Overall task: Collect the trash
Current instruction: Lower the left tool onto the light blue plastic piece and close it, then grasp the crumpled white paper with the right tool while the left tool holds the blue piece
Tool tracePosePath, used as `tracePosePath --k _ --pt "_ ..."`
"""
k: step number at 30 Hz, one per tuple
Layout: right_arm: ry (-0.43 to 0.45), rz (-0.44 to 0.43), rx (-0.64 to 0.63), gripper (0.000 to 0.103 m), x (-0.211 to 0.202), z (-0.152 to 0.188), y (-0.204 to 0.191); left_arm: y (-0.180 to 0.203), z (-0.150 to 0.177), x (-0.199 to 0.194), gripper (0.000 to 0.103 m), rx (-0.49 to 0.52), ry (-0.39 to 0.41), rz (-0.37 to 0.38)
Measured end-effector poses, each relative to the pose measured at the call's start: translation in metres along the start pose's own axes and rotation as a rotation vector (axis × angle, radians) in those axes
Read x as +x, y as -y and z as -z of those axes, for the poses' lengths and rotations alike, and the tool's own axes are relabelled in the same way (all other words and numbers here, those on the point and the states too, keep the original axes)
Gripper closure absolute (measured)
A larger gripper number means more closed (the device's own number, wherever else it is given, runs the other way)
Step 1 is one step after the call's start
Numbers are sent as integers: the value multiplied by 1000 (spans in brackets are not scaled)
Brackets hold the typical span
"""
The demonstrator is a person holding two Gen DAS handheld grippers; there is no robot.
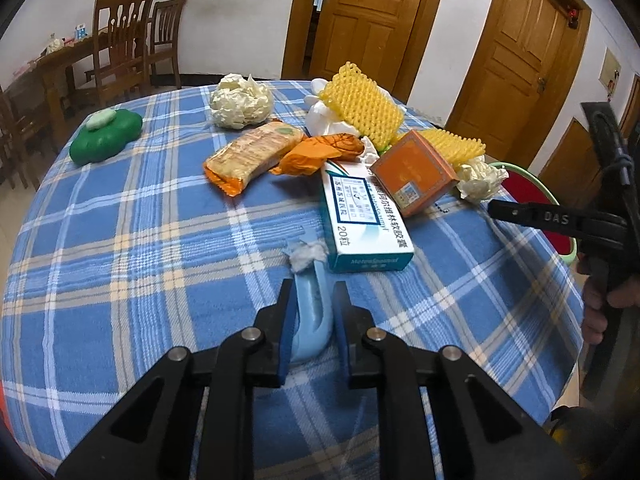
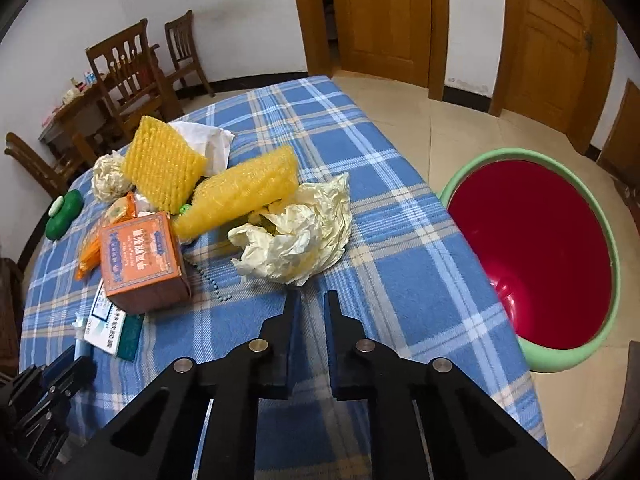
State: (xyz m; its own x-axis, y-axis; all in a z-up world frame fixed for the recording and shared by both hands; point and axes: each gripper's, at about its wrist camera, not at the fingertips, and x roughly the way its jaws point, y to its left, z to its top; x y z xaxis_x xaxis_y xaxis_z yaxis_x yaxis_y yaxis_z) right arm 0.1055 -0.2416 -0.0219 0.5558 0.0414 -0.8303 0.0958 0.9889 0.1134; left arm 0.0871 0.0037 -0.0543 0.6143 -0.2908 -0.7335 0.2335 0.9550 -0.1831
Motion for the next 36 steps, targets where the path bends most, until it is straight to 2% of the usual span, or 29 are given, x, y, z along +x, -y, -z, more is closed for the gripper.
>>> tracePosePath --k 6,15,22,31,36 --pt "46 -18 -34 95 -23 6 0 4 0 -15 85 -20 37 -13" --pt "103 -100 -32 96 -57 13 12 11 -7 -39 85 -50 86 -30" --pt "164 -149 -57 96 -81 13 14 19 -15 -54 85 -59 119 -1" --pt "248 -182 -53 96 -108 14 26 33 -30 -66 85 -64 148 74" --pt "224 -209 -55 96 -100 8 30 39 -36 -64 85 -56 143 53"
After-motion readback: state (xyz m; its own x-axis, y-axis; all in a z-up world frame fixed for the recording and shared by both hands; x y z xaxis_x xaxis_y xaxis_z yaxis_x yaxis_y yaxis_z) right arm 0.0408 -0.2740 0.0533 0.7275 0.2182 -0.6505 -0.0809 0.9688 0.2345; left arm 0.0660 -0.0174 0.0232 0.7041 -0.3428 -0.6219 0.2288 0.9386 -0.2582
